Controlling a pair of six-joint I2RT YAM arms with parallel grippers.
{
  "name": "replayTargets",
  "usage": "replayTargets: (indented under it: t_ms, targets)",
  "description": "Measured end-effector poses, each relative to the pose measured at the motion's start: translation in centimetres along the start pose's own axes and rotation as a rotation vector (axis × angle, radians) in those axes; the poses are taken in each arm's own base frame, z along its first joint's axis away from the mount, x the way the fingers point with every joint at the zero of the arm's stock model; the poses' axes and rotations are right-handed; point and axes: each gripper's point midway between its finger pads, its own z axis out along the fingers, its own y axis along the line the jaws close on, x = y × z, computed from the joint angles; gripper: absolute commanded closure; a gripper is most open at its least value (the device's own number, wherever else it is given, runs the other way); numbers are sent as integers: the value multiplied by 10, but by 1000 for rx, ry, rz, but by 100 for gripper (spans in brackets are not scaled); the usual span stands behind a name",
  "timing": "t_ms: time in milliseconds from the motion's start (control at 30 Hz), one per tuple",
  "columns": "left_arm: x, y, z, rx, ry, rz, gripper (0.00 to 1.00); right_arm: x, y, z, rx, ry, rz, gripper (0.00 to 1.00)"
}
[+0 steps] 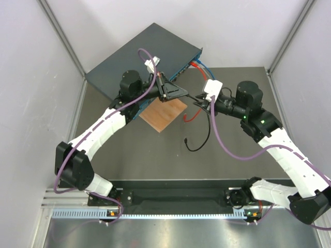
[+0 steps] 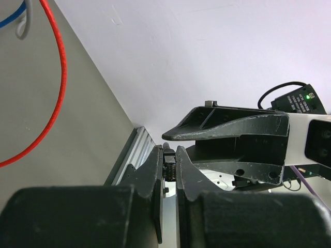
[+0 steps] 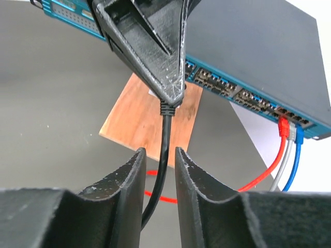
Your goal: Insert the plug into the switch port
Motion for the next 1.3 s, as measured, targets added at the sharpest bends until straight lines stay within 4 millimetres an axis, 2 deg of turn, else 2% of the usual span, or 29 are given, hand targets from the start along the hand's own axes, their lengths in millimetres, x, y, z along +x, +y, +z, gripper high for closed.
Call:
replayTargets:
  t_ms: [267,533,633,667,800,900,933,967,1033,1067,1200,1300]
  targets:
    - [1,-2,0,12,3,-8,100,-9,-2,3,-5,-40,-17,75]
    - [1,-2,0,16,1,-11,100,-3,-2,9,-17,-29,-10,80]
    - [0,-3,0,19,0,-10,100,-1,-2,10,-19,-24,-11,87]
    - [0,-3,0,19,0,-9,100,0,-2,10,-16,-22,-13,93]
    - [1,-3,0,21,3,-11,100,0,-4,10,-8,-20,-14,100]
    - [0,-2,0,18,-1,-4,75,1,-5,10,2,-15,-3,100]
    - [0,-2,0,17,-2,1,56,1,-6,10,6,-13,5,100]
    - [-1,-1,0,15,-4,11,50,3,-7,10,10,-7,19,100]
    - [-5,1,-2,10,-13,19,44,9,-14,9,27,21,58,100]
    - [-10,3,-4,4,-24,25,37,12,-22,9,45,41,84,100]
    - [-49,2,-21,-17,-115,80,30,32,-58,8,129,128,183,100]
    - [-75,-4,-32,-25,-183,145,27,49,-74,7,173,206,255,100]
